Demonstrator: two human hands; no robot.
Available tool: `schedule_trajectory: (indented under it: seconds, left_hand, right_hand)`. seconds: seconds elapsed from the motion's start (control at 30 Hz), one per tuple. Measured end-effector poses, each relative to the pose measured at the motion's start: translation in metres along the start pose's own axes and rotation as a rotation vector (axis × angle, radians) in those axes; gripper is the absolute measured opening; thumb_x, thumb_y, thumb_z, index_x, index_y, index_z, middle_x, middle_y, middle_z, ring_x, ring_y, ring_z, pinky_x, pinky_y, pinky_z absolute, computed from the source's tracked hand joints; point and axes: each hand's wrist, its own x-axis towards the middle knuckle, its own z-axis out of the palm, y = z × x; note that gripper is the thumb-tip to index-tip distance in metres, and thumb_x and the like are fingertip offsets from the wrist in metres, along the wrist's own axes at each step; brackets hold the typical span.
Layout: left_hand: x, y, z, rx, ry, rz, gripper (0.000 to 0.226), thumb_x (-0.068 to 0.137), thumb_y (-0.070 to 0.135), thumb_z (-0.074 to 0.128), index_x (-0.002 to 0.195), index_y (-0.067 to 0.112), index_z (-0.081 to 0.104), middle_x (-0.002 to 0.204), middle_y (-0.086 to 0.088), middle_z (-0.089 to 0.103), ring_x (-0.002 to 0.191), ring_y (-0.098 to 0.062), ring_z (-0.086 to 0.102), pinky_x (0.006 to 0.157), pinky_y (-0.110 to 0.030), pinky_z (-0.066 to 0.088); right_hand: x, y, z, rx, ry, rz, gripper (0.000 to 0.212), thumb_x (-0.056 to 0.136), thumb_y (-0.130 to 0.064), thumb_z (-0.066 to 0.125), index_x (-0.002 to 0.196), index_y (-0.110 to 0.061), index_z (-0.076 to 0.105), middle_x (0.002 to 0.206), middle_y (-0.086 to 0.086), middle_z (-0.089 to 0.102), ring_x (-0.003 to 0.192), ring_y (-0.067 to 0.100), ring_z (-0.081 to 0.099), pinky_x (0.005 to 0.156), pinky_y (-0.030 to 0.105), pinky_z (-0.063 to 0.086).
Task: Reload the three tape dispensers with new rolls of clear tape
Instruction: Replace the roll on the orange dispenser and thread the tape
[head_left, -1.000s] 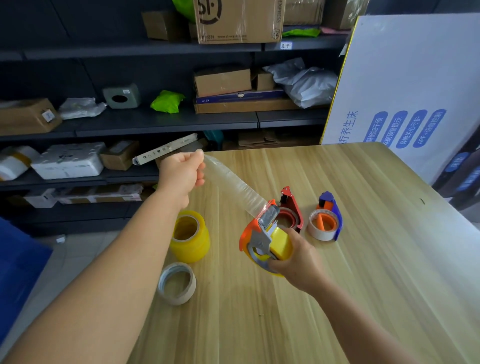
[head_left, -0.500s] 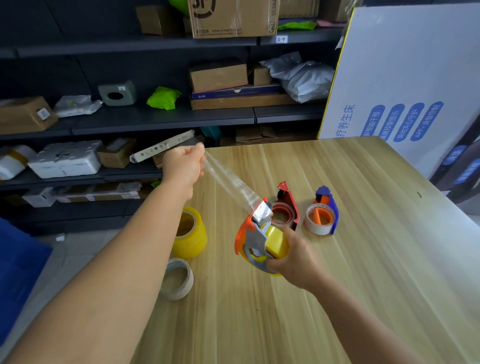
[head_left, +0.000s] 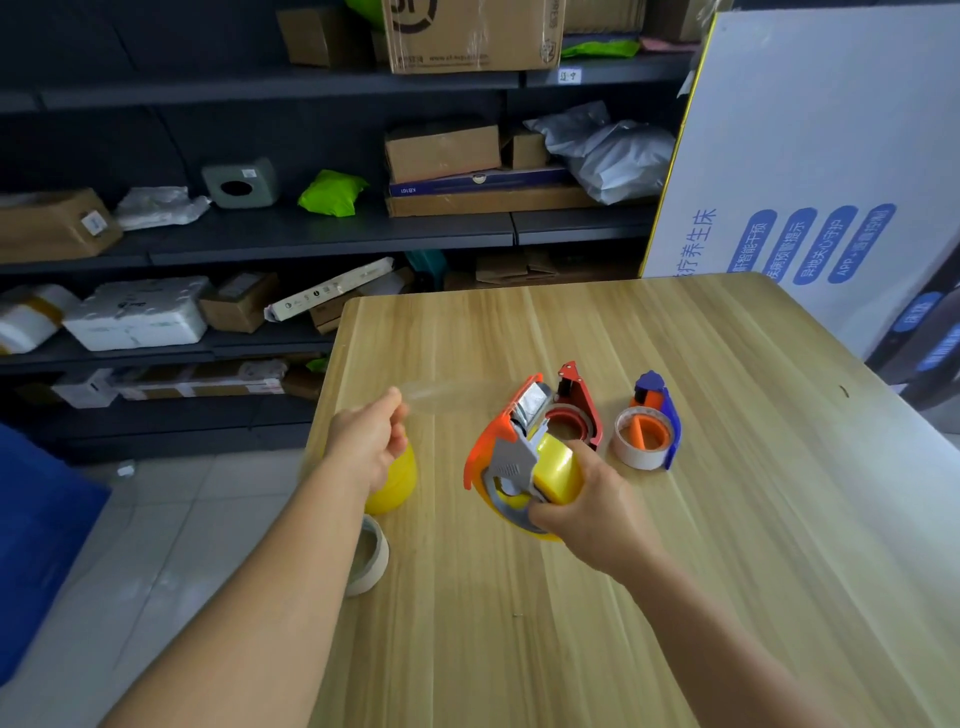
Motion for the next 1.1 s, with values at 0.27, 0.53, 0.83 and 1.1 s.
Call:
schedule_trajectory:
  seconds: [0.27,0.53,0.83,1.1]
  left_hand:
    - [-0.003,-0.025,0.006,-0.053,-0.129,-0.131,0.018,0.093,0.024,0.059,0.079,0.013,0.058,0.069,0.002,0.056,0.057,-0.009,0.045,0.055,-0.022,0.042]
    - [-0.015,-0.040,0.011,-0.142,-0.238,-0.082,0.018,0.094,0.006,0.050,0.084,0.021,0.047,0.062,0.000,0.049,0.055,-0.012,0.042,0.056,-0.023,0.035]
    - [-0.018,-0.052,0.010,-0.122,-0.326,-0.051,0.017,0.094,0.006,0.051,0.088,0.018,0.062,0.056,0.004,0.057,0.056,-0.009,0.046,0.057,-0.020,0.036]
    - [-0.014,-0.058,0.002,-0.181,-0.401,-0.049,0.022,0.098,0.020,0.050,0.088,0.009,0.067,0.063,0.002,0.067,0.064,-0.009,0.058,0.072,-0.023,0.044]
  right_hand:
    - [-0.001,-0.007,0.000,0.095,0.012,-0.021,0.035,0.068,-0.013,0.075,0.096,-0.025,0.058,0.083,-0.006,0.065,0.069,0.009,0.058,0.053,0.018,0.045]
    - [0.003,-0.006,0.005,0.182,0.036,0.001,0.037,0.058,-0.016,0.072,0.092,-0.025,0.059,0.083,0.000,0.069,0.075,0.023,0.065,0.061,0.039,0.053]
    - [0.003,-0.014,0.006,0.194,0.035,0.011,0.035,0.065,-0.013,0.074,0.095,-0.024,0.060,0.089,0.005,0.070,0.085,0.029,0.067,0.068,0.049,0.056]
    - [0.002,-0.024,0.006,0.203,0.023,0.035,0.037,0.057,-0.021,0.071,0.093,-0.023,0.062,0.087,0.006,0.071,0.084,0.030,0.068,0.070,0.050,0.056]
